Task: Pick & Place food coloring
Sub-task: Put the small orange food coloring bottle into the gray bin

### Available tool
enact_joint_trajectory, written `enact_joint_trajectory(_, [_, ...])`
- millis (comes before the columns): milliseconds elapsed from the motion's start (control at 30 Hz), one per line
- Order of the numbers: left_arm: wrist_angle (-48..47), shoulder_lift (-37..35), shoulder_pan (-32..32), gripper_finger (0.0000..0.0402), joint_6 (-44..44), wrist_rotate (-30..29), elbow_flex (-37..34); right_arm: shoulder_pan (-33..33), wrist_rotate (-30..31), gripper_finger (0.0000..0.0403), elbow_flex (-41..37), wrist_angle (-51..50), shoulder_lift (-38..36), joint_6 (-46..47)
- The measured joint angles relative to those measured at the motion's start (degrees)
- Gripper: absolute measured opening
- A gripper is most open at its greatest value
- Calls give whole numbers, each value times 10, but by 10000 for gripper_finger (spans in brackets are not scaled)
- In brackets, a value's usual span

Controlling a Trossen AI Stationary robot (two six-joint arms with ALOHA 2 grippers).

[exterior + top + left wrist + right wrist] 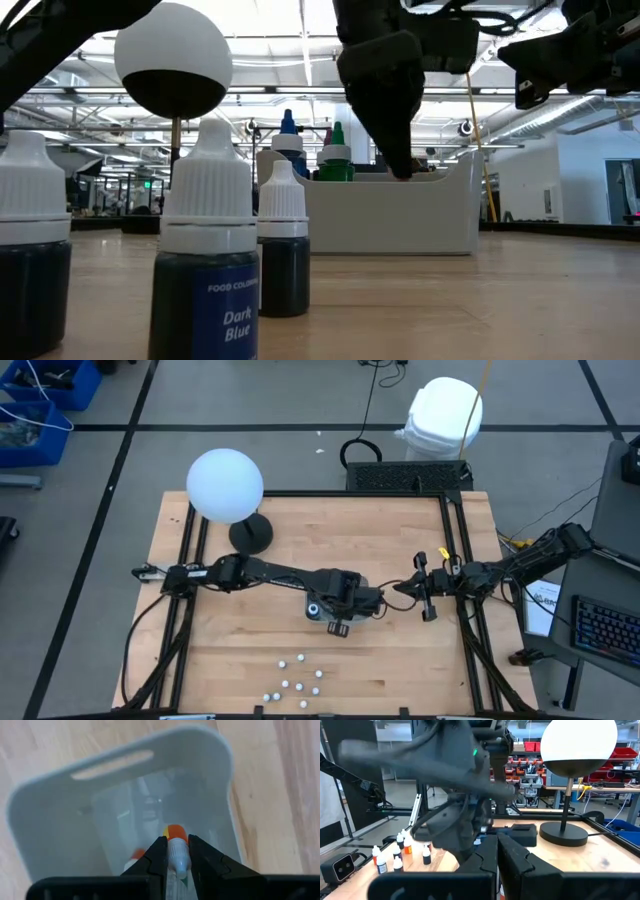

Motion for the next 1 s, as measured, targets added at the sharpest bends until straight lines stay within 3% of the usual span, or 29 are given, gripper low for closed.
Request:
enact_joint_trajectory(700, [-31,18,-6,63,-12,-27,-1,0,0,0,0,0,0,-2])
enact_joint_trajectory(1000, [-20,20,-5,63,-5,-31,-44,0,0,0,0,-1,0,-2])
